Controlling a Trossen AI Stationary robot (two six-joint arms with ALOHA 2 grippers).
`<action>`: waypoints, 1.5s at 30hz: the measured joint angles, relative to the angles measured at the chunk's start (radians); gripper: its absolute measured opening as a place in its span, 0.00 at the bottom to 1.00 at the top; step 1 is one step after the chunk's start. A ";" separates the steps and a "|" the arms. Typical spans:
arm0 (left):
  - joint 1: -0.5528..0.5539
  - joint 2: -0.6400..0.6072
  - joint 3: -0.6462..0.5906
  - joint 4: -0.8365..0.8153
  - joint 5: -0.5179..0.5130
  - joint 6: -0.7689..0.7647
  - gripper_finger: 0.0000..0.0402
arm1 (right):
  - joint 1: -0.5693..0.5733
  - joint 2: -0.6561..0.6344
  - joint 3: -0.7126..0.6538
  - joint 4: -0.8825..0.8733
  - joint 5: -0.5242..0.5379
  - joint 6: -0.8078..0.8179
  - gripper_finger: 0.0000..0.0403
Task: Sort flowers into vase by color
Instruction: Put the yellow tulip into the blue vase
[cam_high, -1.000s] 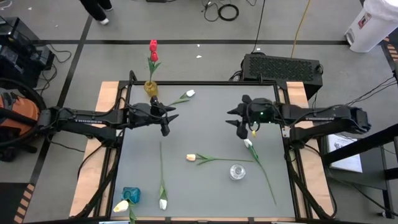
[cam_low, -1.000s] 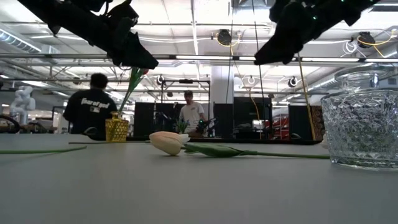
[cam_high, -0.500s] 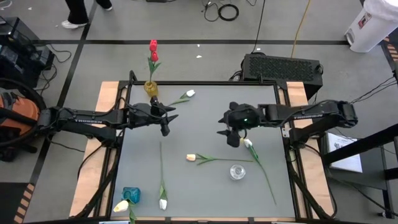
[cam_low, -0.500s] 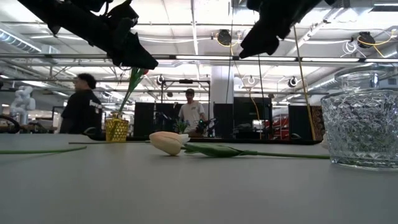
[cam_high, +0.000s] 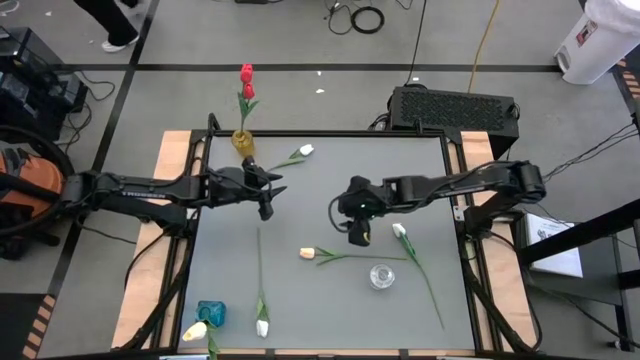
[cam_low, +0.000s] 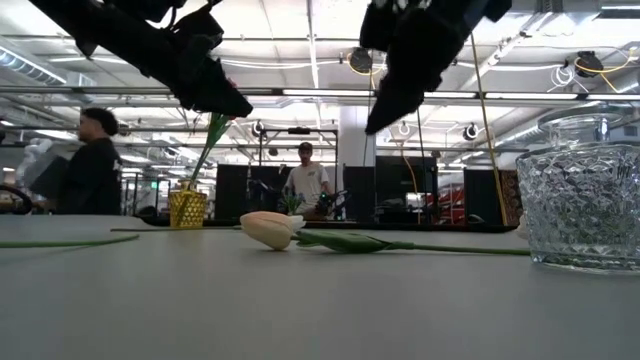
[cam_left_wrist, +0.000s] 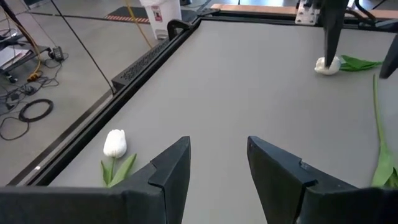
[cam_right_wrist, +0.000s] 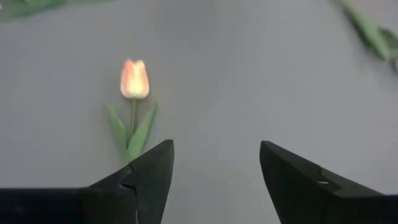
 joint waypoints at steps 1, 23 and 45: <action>0.000 0.004 0.000 -0.001 0.000 0.000 0.41 | 0.000 0.015 0.000 0.002 0.000 0.000 0.57; 0.001 0.048 0.000 0.008 0.000 -0.002 0.41 | 0.113 0.155 0.000 0.082 -0.059 0.058 0.57; 0.001 0.048 0.000 0.005 0.000 -0.027 0.41 | 0.150 0.241 0.000 0.173 -0.049 0.093 0.57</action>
